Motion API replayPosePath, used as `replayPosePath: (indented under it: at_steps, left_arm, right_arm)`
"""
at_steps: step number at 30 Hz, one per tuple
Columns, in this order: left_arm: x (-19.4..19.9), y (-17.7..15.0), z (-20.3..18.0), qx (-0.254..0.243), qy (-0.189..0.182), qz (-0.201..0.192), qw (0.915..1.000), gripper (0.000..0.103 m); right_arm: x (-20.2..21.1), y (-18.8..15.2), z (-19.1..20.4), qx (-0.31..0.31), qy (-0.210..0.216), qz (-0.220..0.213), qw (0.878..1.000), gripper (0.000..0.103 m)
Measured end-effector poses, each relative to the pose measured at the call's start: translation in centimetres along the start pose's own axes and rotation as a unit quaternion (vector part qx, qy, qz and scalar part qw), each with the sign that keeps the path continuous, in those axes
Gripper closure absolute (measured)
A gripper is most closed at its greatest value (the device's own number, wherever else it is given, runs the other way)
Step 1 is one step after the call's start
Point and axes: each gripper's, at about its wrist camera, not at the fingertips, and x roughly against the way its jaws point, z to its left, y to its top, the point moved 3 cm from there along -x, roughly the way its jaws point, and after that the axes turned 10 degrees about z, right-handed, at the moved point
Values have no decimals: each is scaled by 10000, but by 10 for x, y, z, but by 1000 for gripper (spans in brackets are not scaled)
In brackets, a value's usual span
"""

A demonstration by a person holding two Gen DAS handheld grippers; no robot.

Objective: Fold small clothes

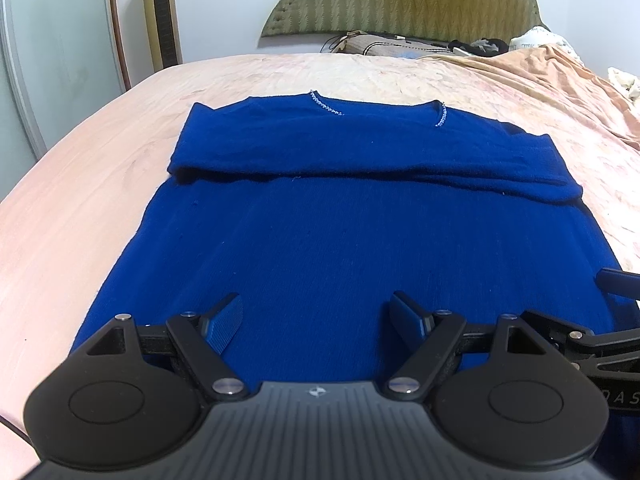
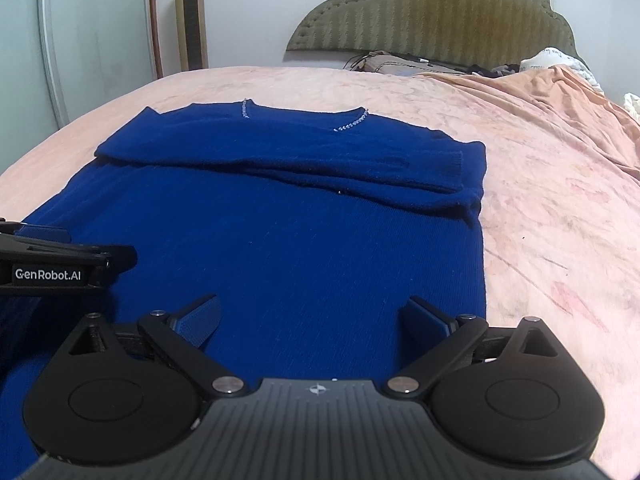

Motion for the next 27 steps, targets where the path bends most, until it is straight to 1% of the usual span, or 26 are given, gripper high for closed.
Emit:
replayPosePath:
  at_steps: [5, 8, 11, 15, 21, 25, 27]
  left_arm:
    - [7, -3, 5, 17, -26, -5, 10000, 23]
    - [19, -8, 12, -108, -104, -100, 9998, 23]
    - [31, -16, 21, -246, -70, -184, 9995, 23]
    - [43, -26, 41, -320, 18, -243, 9992, 23]
    - [54, -39, 79, -126, -119, -269, 9995, 23]
    - [58, -53, 104, -168, -89, -226, 9996, 23]
    - [60, -60, 117, -158, -250, -146, 9995, 23]
  right_arm:
    - [7, -5, -1, -22, 96, 36, 9999, 3]
    - [15, -9, -1, 27, 206, 45, 9998, 3]
    - [23, -14, -8, -67, 422, 77, 9991, 3]
    - [34, -21, -25, -364, 724, 132, 9966, 3]
    - [50, -34, -46, -527, 802, 199, 9952, 3]
    - [60, -45, -61, -600, 799, 274, 9946, 3]
    - [65, -52, -71, -702, 873, 325, 9932, 3]
